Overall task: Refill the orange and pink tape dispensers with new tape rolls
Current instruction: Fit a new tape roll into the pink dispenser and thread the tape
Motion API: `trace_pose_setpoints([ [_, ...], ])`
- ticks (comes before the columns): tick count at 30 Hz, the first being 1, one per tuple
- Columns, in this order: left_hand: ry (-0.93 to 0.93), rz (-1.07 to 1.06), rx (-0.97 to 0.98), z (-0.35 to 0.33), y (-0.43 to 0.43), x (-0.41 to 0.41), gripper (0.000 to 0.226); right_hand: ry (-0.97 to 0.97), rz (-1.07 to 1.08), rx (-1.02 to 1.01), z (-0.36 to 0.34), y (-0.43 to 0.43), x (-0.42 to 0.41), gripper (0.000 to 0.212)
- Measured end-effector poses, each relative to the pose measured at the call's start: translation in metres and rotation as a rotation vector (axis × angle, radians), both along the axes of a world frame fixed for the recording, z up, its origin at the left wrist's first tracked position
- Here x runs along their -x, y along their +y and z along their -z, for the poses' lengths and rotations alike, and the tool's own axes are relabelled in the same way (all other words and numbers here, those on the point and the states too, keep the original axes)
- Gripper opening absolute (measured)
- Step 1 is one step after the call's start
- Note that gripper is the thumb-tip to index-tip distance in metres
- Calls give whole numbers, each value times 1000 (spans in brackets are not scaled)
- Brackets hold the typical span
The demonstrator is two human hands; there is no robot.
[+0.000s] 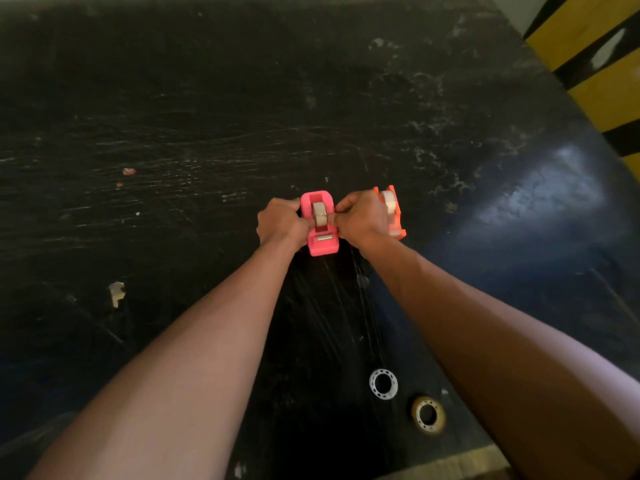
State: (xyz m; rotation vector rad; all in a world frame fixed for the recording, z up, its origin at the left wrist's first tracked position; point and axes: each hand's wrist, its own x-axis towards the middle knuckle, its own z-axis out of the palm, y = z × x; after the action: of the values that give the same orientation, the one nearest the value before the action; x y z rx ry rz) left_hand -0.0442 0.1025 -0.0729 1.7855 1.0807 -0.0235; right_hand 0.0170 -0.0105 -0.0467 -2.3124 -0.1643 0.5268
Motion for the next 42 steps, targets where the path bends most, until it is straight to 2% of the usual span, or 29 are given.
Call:
trace_pose_setpoints([
  [3, 2, 1, 20, 1, 3, -2, 42, -17, 4, 1, -2, 0, -1, 6],
  [7, 34, 44, 5, 1, 4, -3, 35, -19, 0, 16, -1, 1, 0, 6],
  [11, 55, 56, 31, -4, 7, -5, 38, -63, -72, 49, -5, 1, 1, 6],
  [13, 62, 60, 46, -8, 7, -4, 38, -87, -145, 48, -7, -3, 3, 11],
  [18, 72, 60, 70, -6, 9, -3, 36, -290, -408, -16, -8, -13, 11, 32],
  [21, 80, 58, 69, -6, 8, -1, 32, -368, -566, 63, -13, -10, 9, 22],
  [23, 72, 64, 52, -5, 7, -1, 30, -401, -589, 105, -13, -4, 3, 14],
  [29, 59, 46, 47, 1, 6, -2, 22, -478, -717, 176, -18, 0, -3, 14],
  [34, 65, 64, 22, -2, 6, -1, 31, -632, -921, 223, -17, -4, 3, 18],
  [37, 57, 75, 35, -3, 6, -1, 32, -617, -914, 146, -17, -13, 6, 15],
  [42, 70, 66, 65, -5, 6, -1, 39, -574, -868, 65, -18, -20, 16, 27],
])
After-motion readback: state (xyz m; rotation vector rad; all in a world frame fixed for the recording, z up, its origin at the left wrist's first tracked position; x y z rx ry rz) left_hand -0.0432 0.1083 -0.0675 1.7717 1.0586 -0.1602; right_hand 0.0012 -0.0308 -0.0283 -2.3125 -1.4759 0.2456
